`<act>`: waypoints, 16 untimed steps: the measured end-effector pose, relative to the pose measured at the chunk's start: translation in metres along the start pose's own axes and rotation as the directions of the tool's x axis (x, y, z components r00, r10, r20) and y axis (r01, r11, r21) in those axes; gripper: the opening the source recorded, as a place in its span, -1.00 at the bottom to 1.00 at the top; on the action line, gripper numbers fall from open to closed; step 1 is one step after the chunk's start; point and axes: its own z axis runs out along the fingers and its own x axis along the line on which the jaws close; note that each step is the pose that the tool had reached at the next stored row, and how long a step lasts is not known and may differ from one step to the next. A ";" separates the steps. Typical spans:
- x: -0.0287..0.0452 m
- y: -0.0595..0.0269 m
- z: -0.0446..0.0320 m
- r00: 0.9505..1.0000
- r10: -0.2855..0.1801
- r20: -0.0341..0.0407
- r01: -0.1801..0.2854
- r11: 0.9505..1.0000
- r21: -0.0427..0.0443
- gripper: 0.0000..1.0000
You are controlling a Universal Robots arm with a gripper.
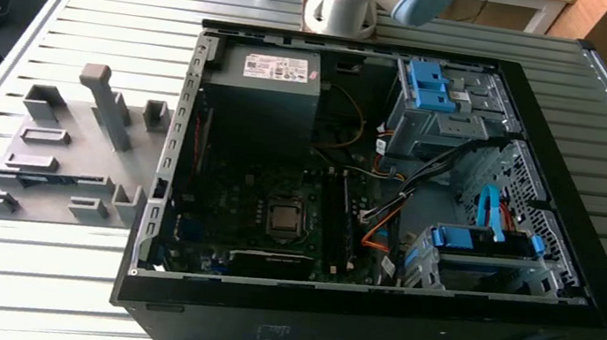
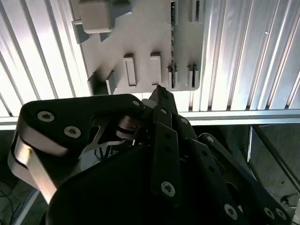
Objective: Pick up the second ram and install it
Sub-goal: 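Pick up the second ram and move it above second insertion slot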
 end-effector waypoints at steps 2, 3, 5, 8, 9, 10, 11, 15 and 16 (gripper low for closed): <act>0.0000 0.0000 0.0001 0.999 -0.032 -0.001 0.032 0.999 -0.001 -0.79; 0.0000 0.0000 0.0002 0.999 -0.047 -0.002 0.047 0.999 -0.001 -0.79; 0.0000 0.0000 0.0003 0.997 -0.078 -0.003 0.078 0.997 -0.002 -0.79; 0.0000 0.0000 0.0005 0.992 -0.126 -0.005 0.126 0.992 -0.003 -0.79; 0.0000 -0.0001 0.0006 0.990 -0.142 -0.006 0.142 0.990 -0.004 -0.79; 0.0000 -0.0001 0.0007 0.987 -0.158 -0.006 0.158 0.987 -0.004 -0.79; 0.0000 -0.0001 0.0009 0.985 -0.175 -0.007 0.175 0.985 -0.004 -0.79; 0.0000 -0.0001 0.0015 0.970 -0.244 -0.010 0.244 0.970 -0.007 -0.79; 0.0000 -0.0001 0.0016 0.965 -0.263 -0.010 0.263 0.965 -0.007 -0.79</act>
